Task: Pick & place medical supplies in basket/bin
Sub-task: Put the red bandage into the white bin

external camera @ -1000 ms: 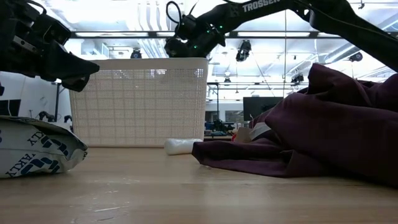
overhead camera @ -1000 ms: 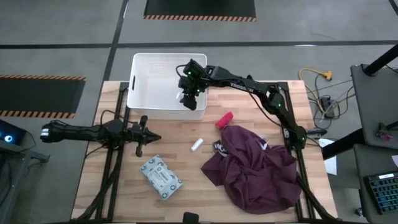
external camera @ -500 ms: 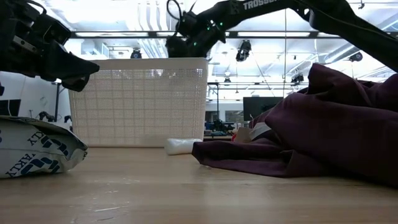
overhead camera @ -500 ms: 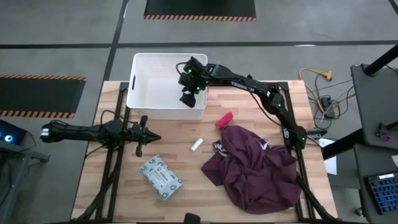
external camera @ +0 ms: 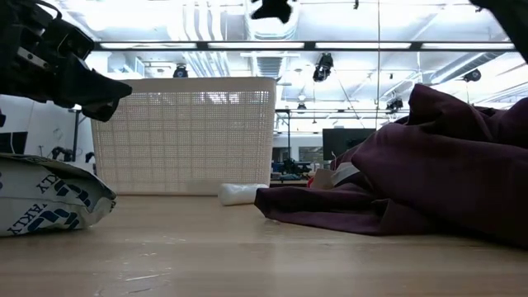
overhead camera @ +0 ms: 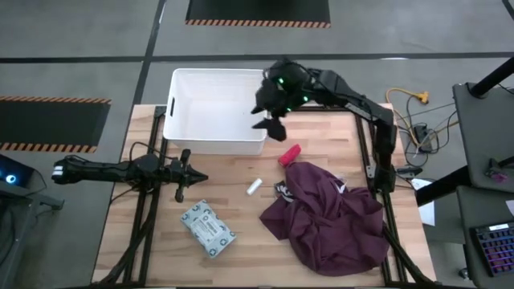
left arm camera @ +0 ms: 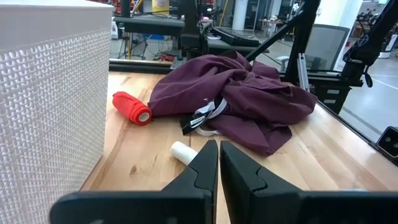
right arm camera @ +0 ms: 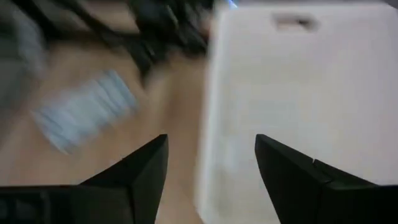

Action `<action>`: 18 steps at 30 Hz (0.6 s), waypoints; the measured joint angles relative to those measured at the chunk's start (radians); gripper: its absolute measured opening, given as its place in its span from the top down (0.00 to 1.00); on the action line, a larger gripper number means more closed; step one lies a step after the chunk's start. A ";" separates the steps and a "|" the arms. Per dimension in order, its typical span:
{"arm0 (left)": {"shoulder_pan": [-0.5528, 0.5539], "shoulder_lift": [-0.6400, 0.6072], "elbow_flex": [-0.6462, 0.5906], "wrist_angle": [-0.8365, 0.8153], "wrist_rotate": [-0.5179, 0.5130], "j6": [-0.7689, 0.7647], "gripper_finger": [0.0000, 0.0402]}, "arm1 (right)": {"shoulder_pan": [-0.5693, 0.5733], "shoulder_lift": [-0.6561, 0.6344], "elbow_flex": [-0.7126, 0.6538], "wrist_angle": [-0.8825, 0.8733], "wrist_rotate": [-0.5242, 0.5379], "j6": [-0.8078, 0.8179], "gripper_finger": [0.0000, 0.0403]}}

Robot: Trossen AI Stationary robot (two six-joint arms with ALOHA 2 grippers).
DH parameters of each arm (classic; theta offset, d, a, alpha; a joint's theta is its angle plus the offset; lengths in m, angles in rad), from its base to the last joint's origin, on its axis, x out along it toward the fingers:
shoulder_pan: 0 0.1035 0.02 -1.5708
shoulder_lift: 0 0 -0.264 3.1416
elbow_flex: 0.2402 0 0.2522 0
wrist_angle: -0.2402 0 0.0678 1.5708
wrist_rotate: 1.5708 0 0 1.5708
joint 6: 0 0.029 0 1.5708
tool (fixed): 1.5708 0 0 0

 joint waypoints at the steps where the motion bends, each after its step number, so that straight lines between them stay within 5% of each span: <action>1: 0.000 0.000 0.000 0.000 0.000 0.000 1.00 | 0.016 -0.009 -0.003 -0.045 0.096 -0.028 0.43; 5: 0.000 0.000 0.000 0.000 0.000 0.000 1.00 | 0.077 -0.023 -0.019 -0.234 0.442 -0.040 0.40; 8: 0.000 0.000 0.000 0.000 0.000 0.000 1.00 | 0.101 -0.025 -0.039 -0.342 0.542 0.025 0.36; 13: 0.000 0.000 0.000 0.000 0.000 0.000 1.00 | 0.120 -0.016 -0.131 -0.394 0.534 0.118 0.29; 18: 0.000 0.000 0.000 0.000 0.000 0.000 1.00 | 0.119 -0.016 -0.276 -0.374 0.350 0.071 0.28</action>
